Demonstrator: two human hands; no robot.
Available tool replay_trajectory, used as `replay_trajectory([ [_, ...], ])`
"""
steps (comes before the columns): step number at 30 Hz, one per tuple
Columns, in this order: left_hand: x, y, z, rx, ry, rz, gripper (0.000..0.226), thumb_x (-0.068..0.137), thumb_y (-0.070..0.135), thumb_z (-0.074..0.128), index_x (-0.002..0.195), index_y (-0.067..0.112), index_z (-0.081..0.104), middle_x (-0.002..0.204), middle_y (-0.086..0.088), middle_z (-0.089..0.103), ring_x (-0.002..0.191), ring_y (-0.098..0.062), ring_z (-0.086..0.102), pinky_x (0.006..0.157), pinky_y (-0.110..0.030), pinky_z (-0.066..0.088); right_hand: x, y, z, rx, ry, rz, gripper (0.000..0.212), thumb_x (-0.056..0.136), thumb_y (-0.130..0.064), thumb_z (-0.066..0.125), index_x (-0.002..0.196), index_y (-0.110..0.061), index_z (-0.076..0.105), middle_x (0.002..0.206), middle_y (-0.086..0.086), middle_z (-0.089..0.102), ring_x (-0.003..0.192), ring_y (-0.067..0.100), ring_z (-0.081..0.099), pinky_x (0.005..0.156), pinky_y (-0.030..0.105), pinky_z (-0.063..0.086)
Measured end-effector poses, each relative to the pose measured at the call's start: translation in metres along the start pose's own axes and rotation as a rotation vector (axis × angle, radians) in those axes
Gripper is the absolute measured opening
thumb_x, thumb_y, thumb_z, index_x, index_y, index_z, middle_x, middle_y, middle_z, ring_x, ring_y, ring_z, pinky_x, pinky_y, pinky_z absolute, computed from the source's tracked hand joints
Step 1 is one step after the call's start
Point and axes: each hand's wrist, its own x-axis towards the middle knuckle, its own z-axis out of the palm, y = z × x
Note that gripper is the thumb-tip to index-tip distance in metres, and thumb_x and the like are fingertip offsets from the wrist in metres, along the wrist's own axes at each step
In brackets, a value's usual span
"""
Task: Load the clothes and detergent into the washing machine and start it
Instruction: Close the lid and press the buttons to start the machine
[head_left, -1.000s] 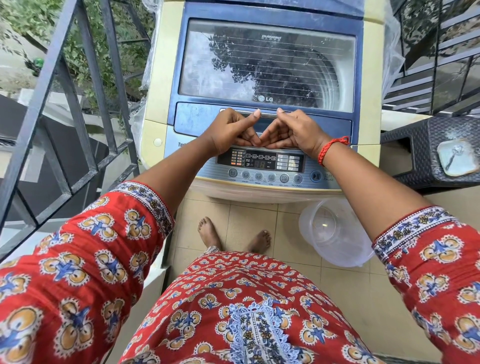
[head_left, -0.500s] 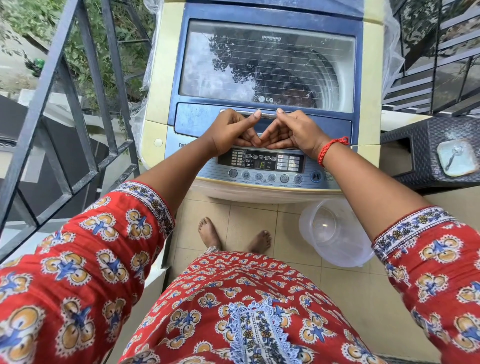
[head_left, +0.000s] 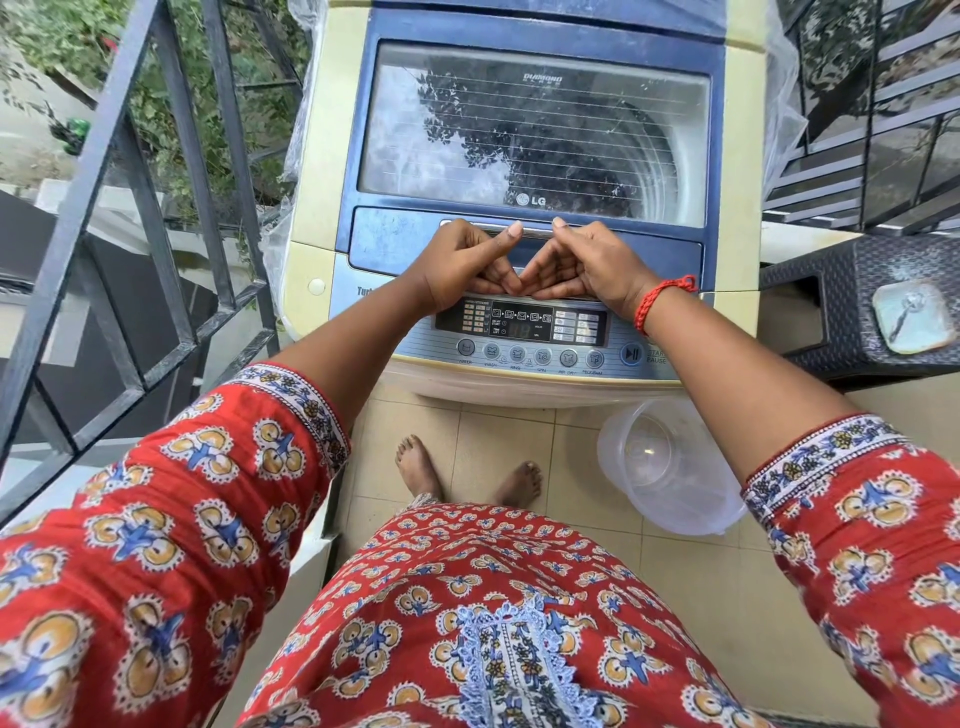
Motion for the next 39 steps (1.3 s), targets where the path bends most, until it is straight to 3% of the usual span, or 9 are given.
replay_trajectory([
  [10, 0.0001, 0.0, 0.0003, 0.011, 0.003, 0.004, 0.052, 0.087, 0.051, 0.052, 0.056, 0.016, 0.074, 0.069, -0.014, 0.073, 0.078, -0.031, 0.071, 0.077, -0.038, 0.06, -0.0008, -0.0007, 0.0012, -0.007, 0.006, -0.001, 0.061, 0.105, -0.039, 0.029, 0.081, -0.006, 0.075, 0.082, 0.013, 0.076, 0.085, 0.025, 0.074, 0.07, 0.026, 0.06],
  [15, -0.0009, 0.0013, 0.0018, -0.002, 0.004, -0.008, 0.052, 0.092, 0.045, 0.051, 0.055, 0.015, 0.073, 0.073, -0.019, 0.072, 0.08, -0.032, 0.07, 0.078, -0.039, 0.059, -0.0015, -0.002, 0.0024, -0.001, 0.018, 0.008, 0.061, 0.105, -0.037, 0.028, 0.082, -0.004, 0.073, 0.081, 0.012, 0.076, 0.084, 0.024, 0.073, 0.076, 0.031, 0.06],
  [22, -0.0031, 0.0028, 0.0035, 0.01, 0.02, -0.009, 0.051, 0.098, 0.036, 0.049, 0.064, 0.006, 0.071, 0.078, -0.023, 0.071, 0.082, -0.036, 0.07, 0.078, -0.039, 0.059, -0.0025, -0.0033, 0.0037, 0.006, 0.024, 0.004, 0.06, 0.105, -0.036, 0.028, 0.081, -0.003, 0.072, 0.078, 0.01, 0.076, 0.081, 0.022, 0.074, 0.072, 0.028, 0.06],
  [39, -0.0024, 0.0008, 0.0023, -0.006, 0.018, 0.022, 0.052, 0.096, 0.041, 0.05, 0.056, 0.015, 0.073, 0.077, -0.024, 0.071, 0.078, -0.033, 0.071, 0.073, -0.033, 0.06, -0.002, -0.0024, 0.0025, 0.0, 0.017, 0.004, 0.061, 0.105, -0.038, 0.029, 0.08, -0.006, 0.074, 0.08, 0.011, 0.076, 0.083, 0.024, 0.074, 0.07, 0.027, 0.06],
])
